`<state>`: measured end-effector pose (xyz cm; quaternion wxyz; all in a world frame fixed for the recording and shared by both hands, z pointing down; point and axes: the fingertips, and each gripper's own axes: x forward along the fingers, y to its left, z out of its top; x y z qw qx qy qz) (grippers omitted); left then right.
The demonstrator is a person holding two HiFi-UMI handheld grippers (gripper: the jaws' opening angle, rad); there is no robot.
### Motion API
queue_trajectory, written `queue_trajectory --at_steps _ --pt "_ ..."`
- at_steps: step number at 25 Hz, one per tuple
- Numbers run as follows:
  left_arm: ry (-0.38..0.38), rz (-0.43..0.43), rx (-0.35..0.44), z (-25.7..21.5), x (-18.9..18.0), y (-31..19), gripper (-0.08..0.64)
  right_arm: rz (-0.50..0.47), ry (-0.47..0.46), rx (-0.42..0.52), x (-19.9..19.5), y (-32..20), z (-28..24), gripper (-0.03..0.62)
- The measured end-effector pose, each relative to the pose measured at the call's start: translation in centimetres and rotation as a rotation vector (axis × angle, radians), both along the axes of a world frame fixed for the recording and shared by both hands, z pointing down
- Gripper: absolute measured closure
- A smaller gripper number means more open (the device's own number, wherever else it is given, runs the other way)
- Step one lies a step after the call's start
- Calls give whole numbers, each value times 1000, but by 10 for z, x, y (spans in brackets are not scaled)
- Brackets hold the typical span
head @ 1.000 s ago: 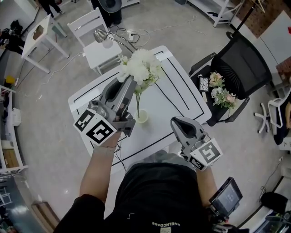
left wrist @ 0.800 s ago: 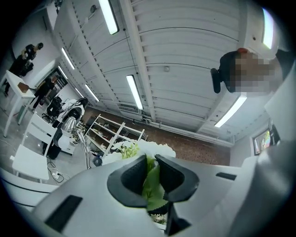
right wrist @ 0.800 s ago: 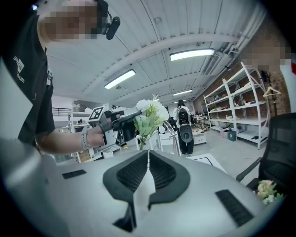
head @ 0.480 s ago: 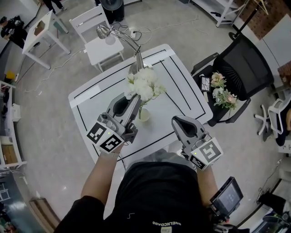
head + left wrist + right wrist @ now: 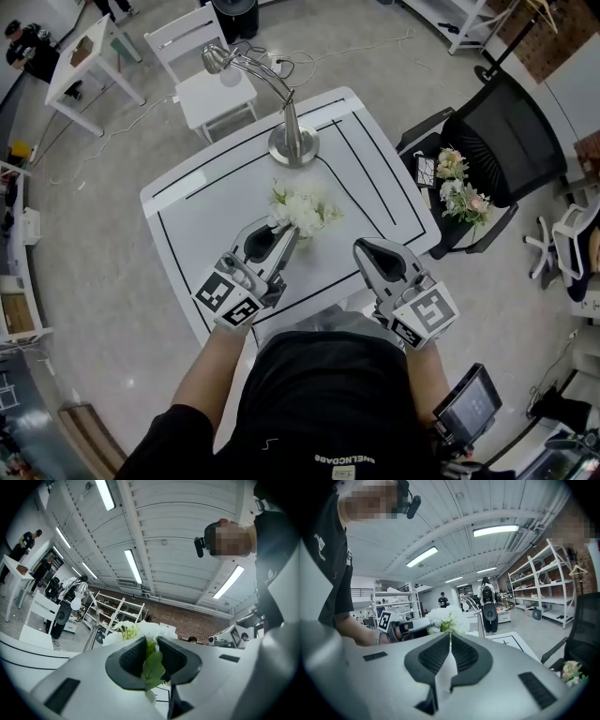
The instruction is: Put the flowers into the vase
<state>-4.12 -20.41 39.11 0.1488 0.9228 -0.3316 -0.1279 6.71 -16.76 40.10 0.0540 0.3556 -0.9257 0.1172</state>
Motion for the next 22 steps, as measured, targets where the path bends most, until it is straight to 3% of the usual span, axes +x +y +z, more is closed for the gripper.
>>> queue_trajectory --at_steps 10,22 --pt "-17 19 -23 18 -5 19 480 -9 4 -10 -5 1 6 591" --pt "-96 42 -58 37 -10 48 440 -19 5 -13 -14 8 9 591"
